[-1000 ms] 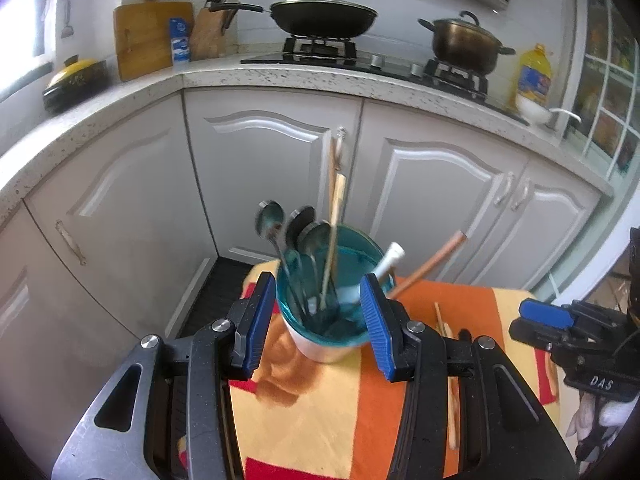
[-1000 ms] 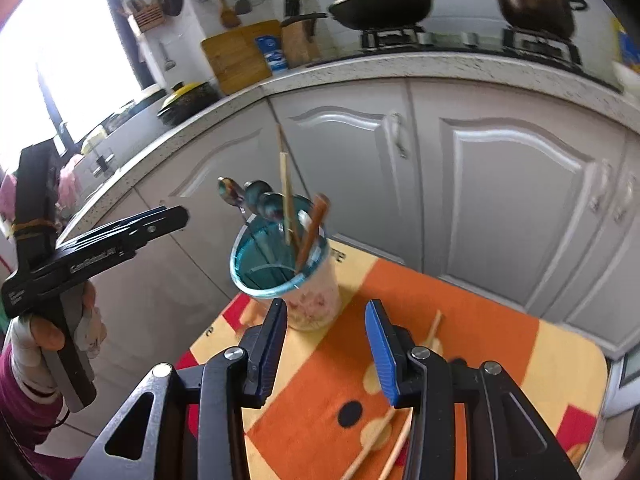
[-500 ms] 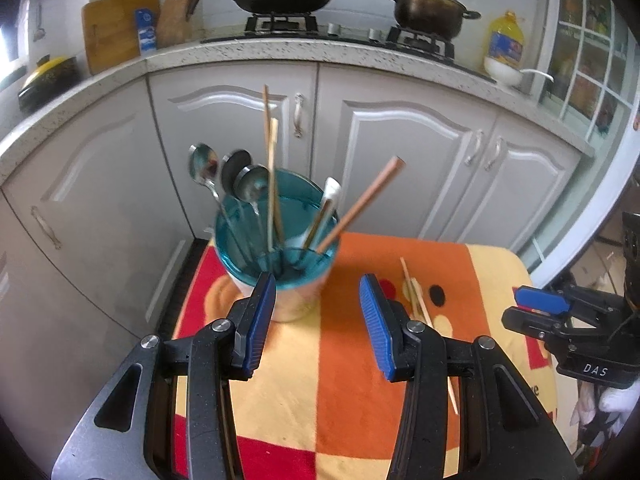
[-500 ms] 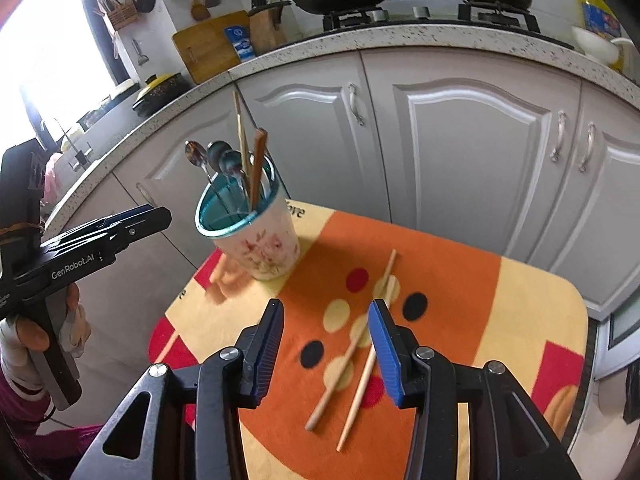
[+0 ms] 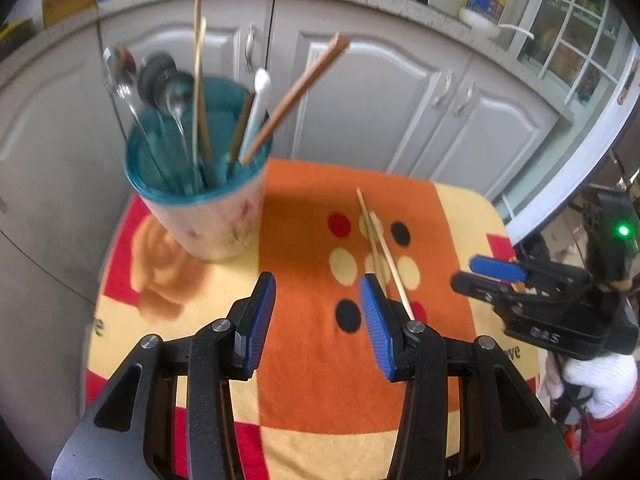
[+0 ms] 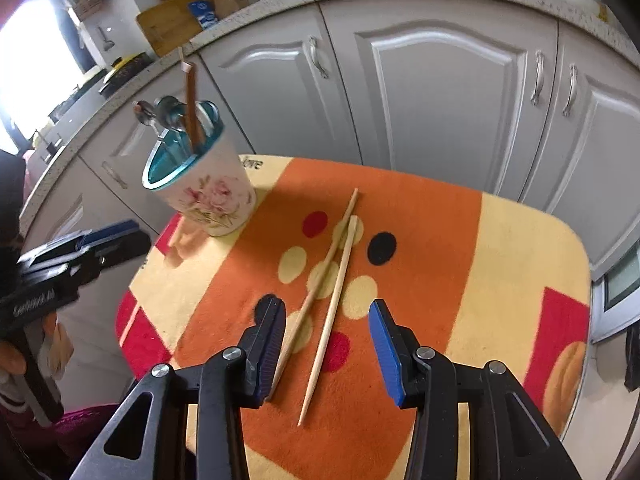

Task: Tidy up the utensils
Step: 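Move both open tools back down to the remaining sticks on the cloth, then grasp a thin bamboo stick with the right tool while the left tool grasps another stick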

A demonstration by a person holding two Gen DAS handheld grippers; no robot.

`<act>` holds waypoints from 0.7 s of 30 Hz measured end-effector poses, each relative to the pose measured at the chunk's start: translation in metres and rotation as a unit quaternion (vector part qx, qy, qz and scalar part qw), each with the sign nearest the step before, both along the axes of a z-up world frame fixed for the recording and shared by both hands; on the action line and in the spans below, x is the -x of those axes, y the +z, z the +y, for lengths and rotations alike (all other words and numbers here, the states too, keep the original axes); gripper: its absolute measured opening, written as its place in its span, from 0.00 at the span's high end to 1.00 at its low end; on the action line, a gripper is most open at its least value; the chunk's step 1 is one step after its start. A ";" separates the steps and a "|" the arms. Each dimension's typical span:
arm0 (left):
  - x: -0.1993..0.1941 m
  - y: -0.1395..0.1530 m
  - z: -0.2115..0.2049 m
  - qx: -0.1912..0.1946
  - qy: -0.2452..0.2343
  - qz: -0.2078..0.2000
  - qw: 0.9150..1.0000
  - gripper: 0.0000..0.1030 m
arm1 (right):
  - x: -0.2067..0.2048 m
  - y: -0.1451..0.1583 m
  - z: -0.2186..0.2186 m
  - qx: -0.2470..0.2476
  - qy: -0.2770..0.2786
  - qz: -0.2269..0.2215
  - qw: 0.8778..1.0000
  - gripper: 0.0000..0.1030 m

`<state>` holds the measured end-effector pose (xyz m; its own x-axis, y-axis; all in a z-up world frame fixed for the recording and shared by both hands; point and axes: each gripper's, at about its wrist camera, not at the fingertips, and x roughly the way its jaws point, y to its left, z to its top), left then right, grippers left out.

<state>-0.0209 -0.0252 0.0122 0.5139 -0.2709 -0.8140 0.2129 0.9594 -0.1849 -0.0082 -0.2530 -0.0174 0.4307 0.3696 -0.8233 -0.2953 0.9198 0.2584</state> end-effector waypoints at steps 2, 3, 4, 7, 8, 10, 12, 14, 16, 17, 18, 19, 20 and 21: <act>-0.002 -0.006 -0.001 -0.001 0.000 0.009 1.000 0.58 | -0.009 -0.010 0.007 0.009 0.005 0.007 1.000 0.64; -0.004 -0.011 -0.002 -0.001 -0.001 0.016 1.000 0.58 | -0.016 -0.017 0.011 0.017 0.009 0.012 1.000 0.65; -0.005 -0.014 -0.002 -0.001 -0.001 0.020 1.000 0.58 | -0.022 -0.023 0.015 0.029 0.010 0.015 0.999 0.66; -0.007 -0.023 -0.003 -0.002 -0.002 0.029 1.000 0.58 | -0.041 -0.041 0.025 0.046 0.013 0.031 0.998 0.70; -0.008 -0.025 -0.003 -0.002 -0.003 0.033 0.999 0.58 | -0.045 -0.045 0.027 0.042 0.016 0.037 0.998 0.71; -0.012 -0.031 -0.004 -0.002 -0.003 0.041 0.999 0.58 | -0.052 -0.052 0.034 0.050 0.025 0.043 0.998 0.72; -0.016 -0.036 -0.005 -0.002 -0.004 0.048 0.999 0.58 | -0.054 -0.058 0.039 0.066 0.032 0.048 0.996 0.73; -0.019 -0.040 -0.007 -0.001 -0.006 0.053 0.999 0.58 | -0.053 -0.063 0.040 0.094 0.034 0.049 0.994 0.74; -0.025 -0.042 -0.012 0.001 -0.012 0.057 0.998 0.58 | -0.051 -0.064 0.028 0.098 0.023 0.046 0.994 0.74; -0.026 -0.044 -0.015 0.002 -0.015 0.059 0.998 0.58 | -0.050 -0.064 0.021 0.099 0.013 0.049 0.994 0.74; -0.028 -0.046 -0.018 0.003 -0.018 0.060 0.998 0.58 | -0.049 -0.063 0.013 0.101 0.005 0.050 0.994 0.74; -0.030 -0.047 -0.021 0.004 -0.021 0.061 0.998 0.58 | -0.048 -0.063 0.004 0.102 -0.002 0.052 0.993 0.74; -0.032 -0.048 -0.026 0.006 -0.026 0.063 0.998 0.58 | -0.047 -0.063 -0.002 0.099 -0.005 0.055 0.994 0.74; -0.034 -0.050 -0.030 0.007 -0.029 0.065 0.997 0.58 | -0.046 -0.063 -0.011 0.088 -0.008 0.061 0.994 0.74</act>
